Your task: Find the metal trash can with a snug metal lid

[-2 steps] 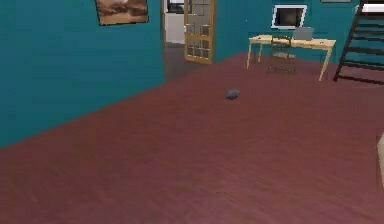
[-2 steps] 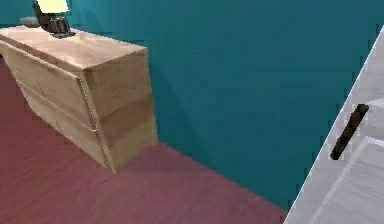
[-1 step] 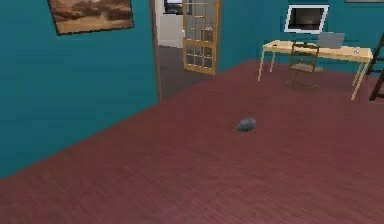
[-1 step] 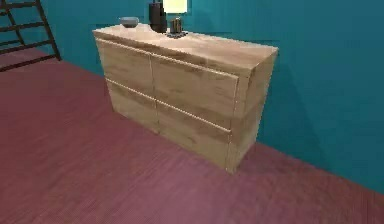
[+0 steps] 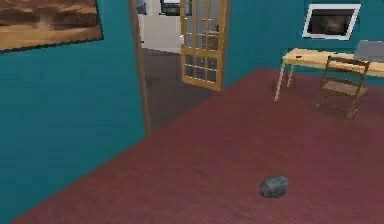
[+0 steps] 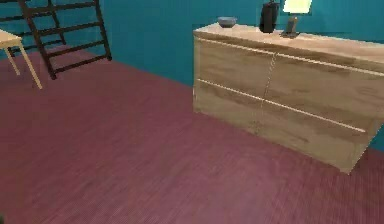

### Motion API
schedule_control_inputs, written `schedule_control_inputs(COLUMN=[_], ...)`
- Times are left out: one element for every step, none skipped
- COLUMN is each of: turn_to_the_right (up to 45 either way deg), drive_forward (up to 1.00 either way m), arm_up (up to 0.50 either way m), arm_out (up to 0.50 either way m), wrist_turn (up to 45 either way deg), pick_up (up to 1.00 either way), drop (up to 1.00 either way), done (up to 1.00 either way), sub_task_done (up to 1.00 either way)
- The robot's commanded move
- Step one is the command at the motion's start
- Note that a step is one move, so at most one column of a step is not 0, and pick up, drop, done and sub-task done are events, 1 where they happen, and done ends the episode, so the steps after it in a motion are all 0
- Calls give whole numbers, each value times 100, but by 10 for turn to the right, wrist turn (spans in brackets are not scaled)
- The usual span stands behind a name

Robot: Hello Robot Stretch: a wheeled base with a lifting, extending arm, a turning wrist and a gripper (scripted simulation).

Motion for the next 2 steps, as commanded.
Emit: schedule_control_inputs(turn_to_the_right=[0, -30], drive_forward=[100, 0], arm_up=[0, 0], arm_out=[0, 0], wrist_turn=[0, 0], pick_up=[0, 0], drop=[0, 0], done=[0, 0], sub_task_done=[0, 0])
